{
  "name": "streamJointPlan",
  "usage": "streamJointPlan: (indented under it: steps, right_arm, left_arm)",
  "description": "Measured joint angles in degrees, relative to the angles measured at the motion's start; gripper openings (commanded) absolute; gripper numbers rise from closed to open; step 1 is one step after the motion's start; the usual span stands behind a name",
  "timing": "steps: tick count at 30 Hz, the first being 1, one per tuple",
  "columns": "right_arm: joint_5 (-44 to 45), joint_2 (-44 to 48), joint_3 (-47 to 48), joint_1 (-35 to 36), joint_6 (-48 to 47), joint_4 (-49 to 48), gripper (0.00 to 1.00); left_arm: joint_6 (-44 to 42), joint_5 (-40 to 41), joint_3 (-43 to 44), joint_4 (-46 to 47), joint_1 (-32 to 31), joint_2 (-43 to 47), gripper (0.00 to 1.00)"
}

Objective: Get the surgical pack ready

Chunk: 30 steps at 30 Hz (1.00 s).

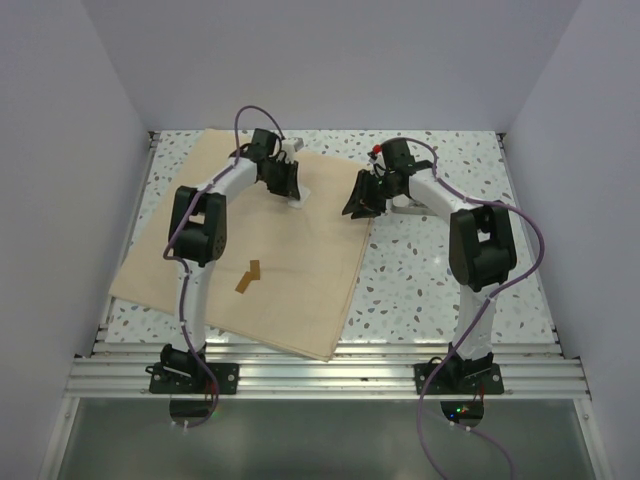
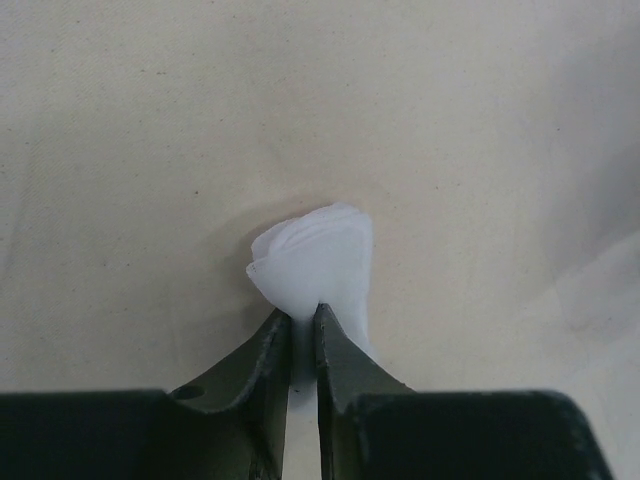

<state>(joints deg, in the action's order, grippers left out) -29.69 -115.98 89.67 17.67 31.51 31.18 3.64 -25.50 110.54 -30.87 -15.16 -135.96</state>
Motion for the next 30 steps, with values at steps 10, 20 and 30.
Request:
streamJointPlan:
  steps: [10, 20, 30]
  right_arm:
    - [-1.14, 0.00, 0.35, 0.00, 0.00, -0.09, 0.55]
    - [-11.47, 1.49, -4.57, 0.33, 5.31, -10.51, 0.76]
    - [-20.00, 5.16, -14.47, 4.17, 17.38, -33.27, 0.81]
  left_arm:
    - [2.86, 0.11, 0.63, 0.44, -0.04, 0.92, 0.00]
    - [11.17, -4.94, -18.14, 7.91, -1.11, 18.64, 0.00]
    - [18.75, -11.56, -32.48, 16.37, -3.58, 33.81, 0.00]
